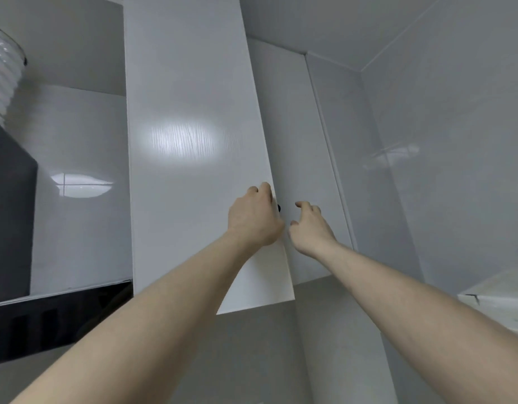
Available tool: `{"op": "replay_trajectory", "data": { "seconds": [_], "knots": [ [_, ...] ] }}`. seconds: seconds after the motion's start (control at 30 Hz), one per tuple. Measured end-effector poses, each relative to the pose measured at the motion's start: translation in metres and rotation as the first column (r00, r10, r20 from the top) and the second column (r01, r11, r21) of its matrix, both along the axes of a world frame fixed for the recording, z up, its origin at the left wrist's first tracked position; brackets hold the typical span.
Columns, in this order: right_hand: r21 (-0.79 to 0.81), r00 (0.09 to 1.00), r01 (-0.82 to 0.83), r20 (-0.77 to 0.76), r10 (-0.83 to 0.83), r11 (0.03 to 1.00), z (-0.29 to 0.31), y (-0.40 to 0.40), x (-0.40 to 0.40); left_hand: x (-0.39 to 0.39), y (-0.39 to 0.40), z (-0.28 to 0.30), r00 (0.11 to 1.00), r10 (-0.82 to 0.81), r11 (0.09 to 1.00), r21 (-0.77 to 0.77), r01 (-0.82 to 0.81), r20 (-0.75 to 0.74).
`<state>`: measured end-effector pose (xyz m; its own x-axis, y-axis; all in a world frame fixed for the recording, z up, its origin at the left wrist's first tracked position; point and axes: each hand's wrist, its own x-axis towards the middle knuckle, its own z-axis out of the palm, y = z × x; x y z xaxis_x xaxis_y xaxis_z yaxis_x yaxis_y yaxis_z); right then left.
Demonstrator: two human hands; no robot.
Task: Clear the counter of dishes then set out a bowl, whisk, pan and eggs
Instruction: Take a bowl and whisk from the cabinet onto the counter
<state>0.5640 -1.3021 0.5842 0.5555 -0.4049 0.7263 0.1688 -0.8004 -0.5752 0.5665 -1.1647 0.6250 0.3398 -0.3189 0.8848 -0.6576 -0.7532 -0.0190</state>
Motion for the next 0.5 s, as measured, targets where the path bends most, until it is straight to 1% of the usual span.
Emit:
{"op": "replay_trajectory", "data": {
  "seconds": [0.1, 0.2, 0.37, 0.5],
  "knots": [
    [0.004, 0.997, -0.050, 0.059, 0.050, 0.999, 0.005, 0.005, -0.019, -0.030, 0.020, -0.002, 0.996, -0.085, 0.996, -0.030, 0.085, 0.000],
    [-0.037, 0.995, -0.073, 0.072, 0.075, 0.997, 0.001, 0.011, -0.034, -0.057, 0.045, -0.004, 0.983, -0.182, 0.982, -0.057, 0.182, 0.013],
    [-0.158, 0.995, -0.086, 0.035, 0.093, 0.984, -0.017, 0.034, -0.058, -0.099, 0.103, -0.009, 0.952, -0.303, 0.943, -0.127, 0.307, 0.046],
    [-0.201, 0.992, -0.124, -0.013, 0.124, 0.972, -0.033, 0.056, -0.074, -0.123, 0.156, -0.013, 0.945, -0.317, 0.923, -0.202, 0.328, 0.084]
  ]
}}
